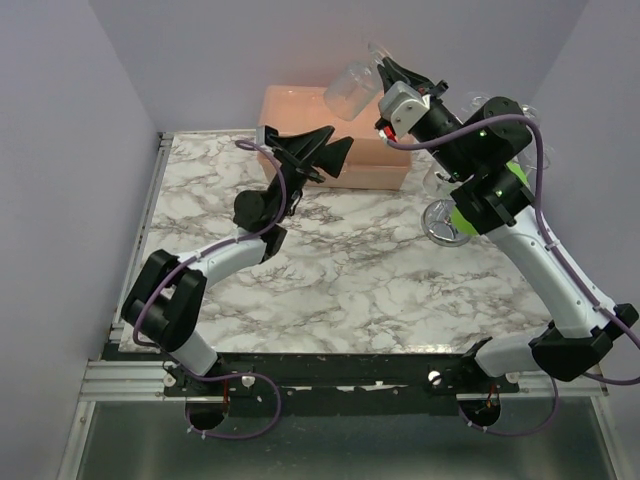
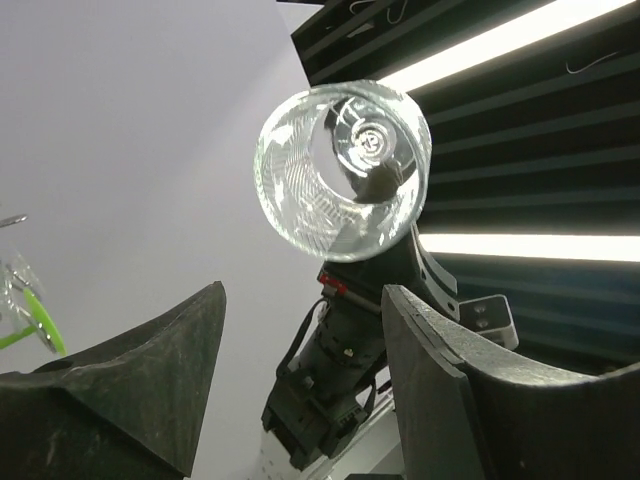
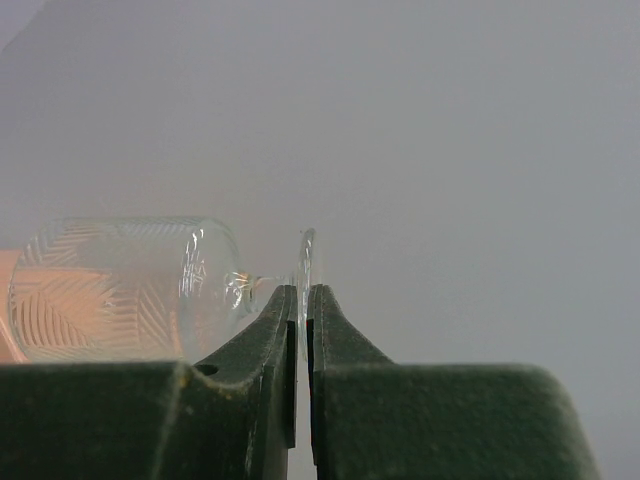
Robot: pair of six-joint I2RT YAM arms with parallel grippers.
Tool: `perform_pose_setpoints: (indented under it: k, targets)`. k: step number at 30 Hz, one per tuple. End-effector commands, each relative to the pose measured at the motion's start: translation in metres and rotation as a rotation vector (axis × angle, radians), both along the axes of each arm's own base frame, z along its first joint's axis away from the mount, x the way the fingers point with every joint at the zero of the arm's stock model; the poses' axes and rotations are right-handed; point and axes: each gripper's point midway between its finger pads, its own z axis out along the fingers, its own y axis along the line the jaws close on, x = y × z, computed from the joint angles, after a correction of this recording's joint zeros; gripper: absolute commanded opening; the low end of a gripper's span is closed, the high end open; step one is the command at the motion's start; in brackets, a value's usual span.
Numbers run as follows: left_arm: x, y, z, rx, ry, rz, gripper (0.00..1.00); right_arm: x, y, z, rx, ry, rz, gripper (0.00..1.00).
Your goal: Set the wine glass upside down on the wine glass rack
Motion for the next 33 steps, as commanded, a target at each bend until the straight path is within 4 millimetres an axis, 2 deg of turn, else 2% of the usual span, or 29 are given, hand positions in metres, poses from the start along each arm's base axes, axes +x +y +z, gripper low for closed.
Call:
perform_pose_setpoints:
  k: [1,3,10,15,19,25,33]
  targets:
    - [-0.029,0.023,0.006,-0.006,-0.07,0.02,0.66,-0.004,-0.025,0.034,0.043,-0.066,-0.098,0.0]
    - [-0.031,0.032,-0.006,0.025,-0.054,0.051,0.67,-0.001,-0.03,0.03,0.023,-0.046,-0.131,0.0]
    - [-0.043,0.068,-0.051,0.199,-0.006,0.182,0.68,0.013,-0.05,-0.007,-0.066,0.098,-0.272,0.0]
    - [-0.048,0.092,-0.081,0.363,0.035,0.276,0.76,0.02,-0.068,-0.038,-0.126,0.195,-0.376,0.0]
    - [-0.055,0.103,-0.092,0.44,0.043,0.316,0.8,0.025,-0.077,-0.062,-0.151,0.272,-0.439,0.0]
    - [-0.061,0.11,-0.109,0.436,0.068,0.309,0.8,0.038,-0.088,-0.094,-0.188,0.379,-0.524,0.0]
    - [-0.066,0.113,-0.118,0.436,0.073,0.303,0.8,0.063,-0.101,-0.124,-0.175,0.478,-0.587,0.0]
